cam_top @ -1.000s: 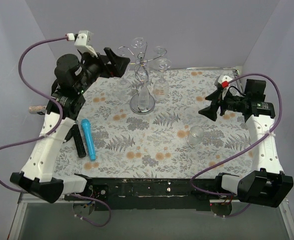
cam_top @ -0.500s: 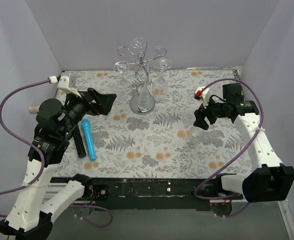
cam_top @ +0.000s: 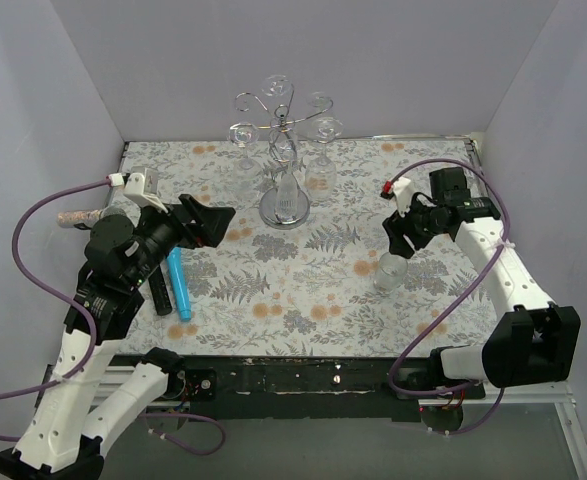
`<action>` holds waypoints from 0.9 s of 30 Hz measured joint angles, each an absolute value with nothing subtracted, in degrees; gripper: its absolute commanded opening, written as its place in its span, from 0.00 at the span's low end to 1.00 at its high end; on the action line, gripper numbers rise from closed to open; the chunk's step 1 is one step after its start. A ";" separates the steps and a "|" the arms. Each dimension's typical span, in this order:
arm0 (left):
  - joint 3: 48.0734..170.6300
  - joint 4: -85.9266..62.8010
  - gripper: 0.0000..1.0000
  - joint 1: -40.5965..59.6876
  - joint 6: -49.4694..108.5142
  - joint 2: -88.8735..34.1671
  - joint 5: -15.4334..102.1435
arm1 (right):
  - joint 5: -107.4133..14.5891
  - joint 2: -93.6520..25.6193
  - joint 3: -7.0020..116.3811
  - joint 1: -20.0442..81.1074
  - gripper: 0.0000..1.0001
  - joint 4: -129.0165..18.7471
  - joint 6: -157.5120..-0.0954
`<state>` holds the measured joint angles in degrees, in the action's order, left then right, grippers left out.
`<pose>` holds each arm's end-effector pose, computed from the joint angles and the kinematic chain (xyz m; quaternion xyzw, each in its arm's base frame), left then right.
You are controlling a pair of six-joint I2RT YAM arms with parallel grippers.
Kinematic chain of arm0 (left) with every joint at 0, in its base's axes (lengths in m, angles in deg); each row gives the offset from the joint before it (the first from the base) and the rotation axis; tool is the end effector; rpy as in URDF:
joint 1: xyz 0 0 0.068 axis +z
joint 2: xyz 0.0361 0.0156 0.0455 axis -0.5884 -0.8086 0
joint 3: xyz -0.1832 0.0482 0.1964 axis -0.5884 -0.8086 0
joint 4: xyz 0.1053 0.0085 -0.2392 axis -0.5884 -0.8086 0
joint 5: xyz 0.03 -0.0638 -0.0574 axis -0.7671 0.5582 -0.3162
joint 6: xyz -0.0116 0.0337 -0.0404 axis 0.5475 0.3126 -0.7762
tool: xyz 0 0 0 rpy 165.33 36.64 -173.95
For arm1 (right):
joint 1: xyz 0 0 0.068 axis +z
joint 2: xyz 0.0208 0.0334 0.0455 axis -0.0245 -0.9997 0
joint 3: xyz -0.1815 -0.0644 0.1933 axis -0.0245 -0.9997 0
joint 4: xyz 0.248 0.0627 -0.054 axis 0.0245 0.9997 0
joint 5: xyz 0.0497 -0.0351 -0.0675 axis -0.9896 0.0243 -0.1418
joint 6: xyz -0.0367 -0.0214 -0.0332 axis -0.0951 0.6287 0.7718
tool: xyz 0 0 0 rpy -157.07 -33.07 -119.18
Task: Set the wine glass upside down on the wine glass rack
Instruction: Pick up the wine glass at the center of the board.
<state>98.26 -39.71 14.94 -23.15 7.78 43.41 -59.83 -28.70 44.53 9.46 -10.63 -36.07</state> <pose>0.1241 -0.0535 0.4173 -0.2254 0.7031 -0.4951 0.4579 0.2632 0.0501 0.2964 -0.4018 0.8500 0.0989 0.3259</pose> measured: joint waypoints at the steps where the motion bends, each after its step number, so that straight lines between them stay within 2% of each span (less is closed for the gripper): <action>1: 98.04 -39.36 0.98 14.94 -23.30 7.78 43.45 | -59.79 -28.68 44.16 9.63 0.72 -10.52 -36.05; 8: 96.47 -38.53 0.98 14.94 -23.28 8.96 44.13 | -59.17 -27.61 41.75 9.79 0.71 -8.51 -34.87; 11: 95.79 -37.98 0.98 14.94 -23.17 9.16 45.18 | -57.95 -27.70 41.31 9.79 0.67 -8.38 -34.76; 19: 94.44 -37.57 0.98 14.94 -22.82 9.44 47.19 | -56.44 -29.38 41.07 9.79 0.49 -8.36 -35.13; 27: 92.78 -37.30 0.98 14.94 -22.95 10.97 48.44 | -56.46 -29.62 40.44 9.79 0.38 -8.44 -35.74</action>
<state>92.78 -37.30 14.94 -22.95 10.97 48.44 -56.46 -29.62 40.44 9.79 -8.44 -35.74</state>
